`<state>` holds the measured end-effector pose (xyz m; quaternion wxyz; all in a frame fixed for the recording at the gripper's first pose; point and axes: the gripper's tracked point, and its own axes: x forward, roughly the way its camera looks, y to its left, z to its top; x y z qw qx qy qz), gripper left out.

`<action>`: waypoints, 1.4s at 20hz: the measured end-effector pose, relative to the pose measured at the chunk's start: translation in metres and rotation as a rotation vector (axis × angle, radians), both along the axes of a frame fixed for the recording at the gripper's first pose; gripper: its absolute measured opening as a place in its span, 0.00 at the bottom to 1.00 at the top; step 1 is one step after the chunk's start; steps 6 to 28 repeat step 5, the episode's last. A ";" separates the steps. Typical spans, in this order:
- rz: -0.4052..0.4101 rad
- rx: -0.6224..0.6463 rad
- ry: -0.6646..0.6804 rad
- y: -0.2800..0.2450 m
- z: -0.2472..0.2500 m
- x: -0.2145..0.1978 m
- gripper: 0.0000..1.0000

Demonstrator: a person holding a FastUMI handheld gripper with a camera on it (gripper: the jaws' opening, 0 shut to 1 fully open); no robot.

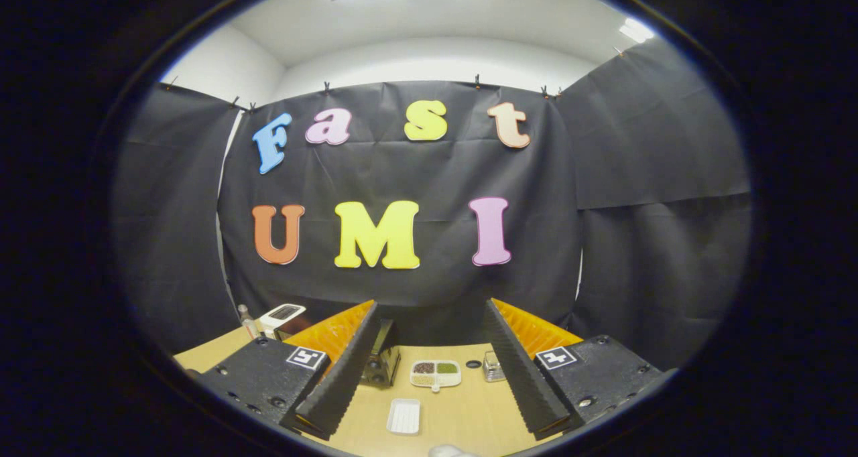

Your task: Open the toaster oven, put the food inside, and close the toaster oven door.

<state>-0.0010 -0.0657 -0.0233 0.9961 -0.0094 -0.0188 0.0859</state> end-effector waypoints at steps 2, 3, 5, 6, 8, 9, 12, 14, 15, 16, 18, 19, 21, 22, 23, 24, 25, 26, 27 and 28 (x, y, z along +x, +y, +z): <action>-0.001 -0.003 0.002 0.000 -0.001 0.001 0.99; -0.009 -0.003 0.005 -0.002 -0.002 0.002 0.99; -0.010 0.003 0.008 -0.002 -0.002 0.001 0.99; -0.010 0.003 0.008 -0.002 -0.002 0.001 0.99; -0.010 0.003 0.008 -0.002 -0.002 0.001 0.99; -0.010 0.003 0.008 -0.002 -0.002 0.001 0.99; -0.010 0.003 0.008 -0.002 -0.002 0.001 0.99; -0.010 0.003 0.008 -0.002 -0.002 0.001 0.99; -0.010 0.003 0.008 -0.002 -0.002 0.001 0.99; -0.010 0.003 0.008 -0.002 -0.002 0.001 0.99; -0.010 0.003 0.008 -0.002 -0.002 0.001 0.99; -0.010 0.003 0.008 -0.002 -0.002 0.001 0.99; -0.010 0.003 0.008 -0.002 -0.002 0.001 0.99; -0.010 0.003 0.008 -0.002 -0.002 0.001 0.99; -0.010 0.003 0.008 -0.002 -0.002 0.001 0.99; -0.010 0.003 0.008 -0.002 -0.002 0.001 0.99; -0.010 0.003 0.008 -0.002 -0.002 0.001 0.99; -0.010 0.003 0.008 -0.002 -0.002 0.001 0.99; -0.010 0.003 0.008 -0.002 -0.002 0.001 0.99; -0.010 0.003 0.008 -0.002 -0.002 0.001 0.99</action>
